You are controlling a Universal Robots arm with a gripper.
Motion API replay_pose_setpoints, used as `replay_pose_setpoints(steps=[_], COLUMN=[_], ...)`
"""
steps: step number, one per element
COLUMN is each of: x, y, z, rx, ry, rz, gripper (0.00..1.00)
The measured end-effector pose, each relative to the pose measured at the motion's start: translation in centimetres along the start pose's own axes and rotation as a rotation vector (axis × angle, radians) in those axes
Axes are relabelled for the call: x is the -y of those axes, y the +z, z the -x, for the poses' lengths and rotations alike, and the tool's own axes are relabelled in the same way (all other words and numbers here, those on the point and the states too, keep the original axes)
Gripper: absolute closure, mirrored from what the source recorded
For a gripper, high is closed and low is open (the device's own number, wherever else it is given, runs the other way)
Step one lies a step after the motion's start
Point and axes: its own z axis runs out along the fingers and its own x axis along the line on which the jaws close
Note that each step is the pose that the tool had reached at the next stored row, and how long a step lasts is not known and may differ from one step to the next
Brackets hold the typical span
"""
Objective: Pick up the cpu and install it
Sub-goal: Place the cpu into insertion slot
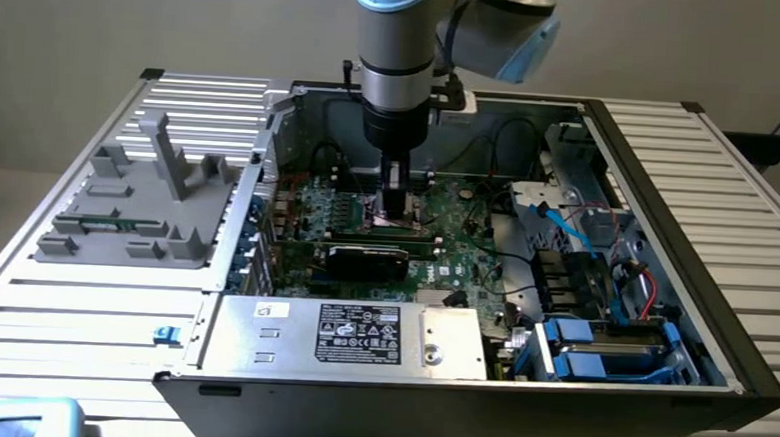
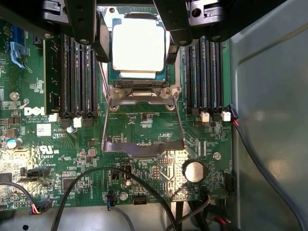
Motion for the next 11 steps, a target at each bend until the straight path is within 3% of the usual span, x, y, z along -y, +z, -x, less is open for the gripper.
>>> replay_pose_setpoints(steps=[11], x=[0.05], y=[0.65], z=[0.01], rx=[-0.0052], ry=[0.001], rz=[-0.0022], gripper=[0.45])
